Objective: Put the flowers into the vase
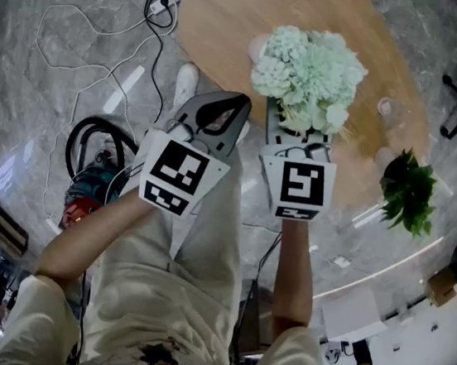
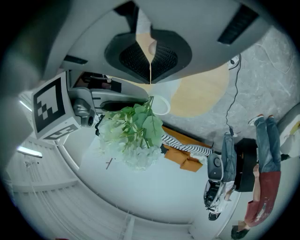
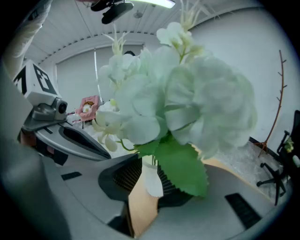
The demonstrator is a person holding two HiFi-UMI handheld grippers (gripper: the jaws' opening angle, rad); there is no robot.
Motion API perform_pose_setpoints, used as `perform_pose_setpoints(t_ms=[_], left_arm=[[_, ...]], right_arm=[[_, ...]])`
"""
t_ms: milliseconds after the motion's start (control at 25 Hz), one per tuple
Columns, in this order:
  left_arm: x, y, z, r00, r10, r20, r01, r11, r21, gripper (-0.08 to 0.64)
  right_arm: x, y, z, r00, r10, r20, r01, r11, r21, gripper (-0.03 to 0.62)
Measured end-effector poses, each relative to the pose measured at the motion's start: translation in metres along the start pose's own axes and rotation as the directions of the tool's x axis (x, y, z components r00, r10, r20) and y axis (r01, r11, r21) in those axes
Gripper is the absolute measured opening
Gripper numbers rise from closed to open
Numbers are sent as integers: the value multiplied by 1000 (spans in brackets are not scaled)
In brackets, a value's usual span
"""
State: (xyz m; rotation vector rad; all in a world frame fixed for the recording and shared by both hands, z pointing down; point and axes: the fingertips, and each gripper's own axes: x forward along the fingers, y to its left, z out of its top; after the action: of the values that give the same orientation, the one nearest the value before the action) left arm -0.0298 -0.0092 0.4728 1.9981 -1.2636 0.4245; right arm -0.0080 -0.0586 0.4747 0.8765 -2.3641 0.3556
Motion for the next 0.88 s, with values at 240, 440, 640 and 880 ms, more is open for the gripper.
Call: perform_pose_setpoints(t_ms=[240,440,640,880], left_arm=[[3,1,2,1000,-4,-6,4,1000,2,14],[2,4,3,1000,-5,-7,5,1000,-2,14],[4,3,3,1000,-12,-8,12,1000,3,15],[4,2,3,1000,-15,-15,15,1000,8,15]], right_arm=[[0,1,-8,995,-18,-96,12,998,-67,91],[-2,-1,-9,989,-65,-134,48,990,-129,91],[-1,-6,-12,987,-78,-137,64,993,-103,91],[-5,-8,-16,987,-73,-144,64,996,-69,91]])
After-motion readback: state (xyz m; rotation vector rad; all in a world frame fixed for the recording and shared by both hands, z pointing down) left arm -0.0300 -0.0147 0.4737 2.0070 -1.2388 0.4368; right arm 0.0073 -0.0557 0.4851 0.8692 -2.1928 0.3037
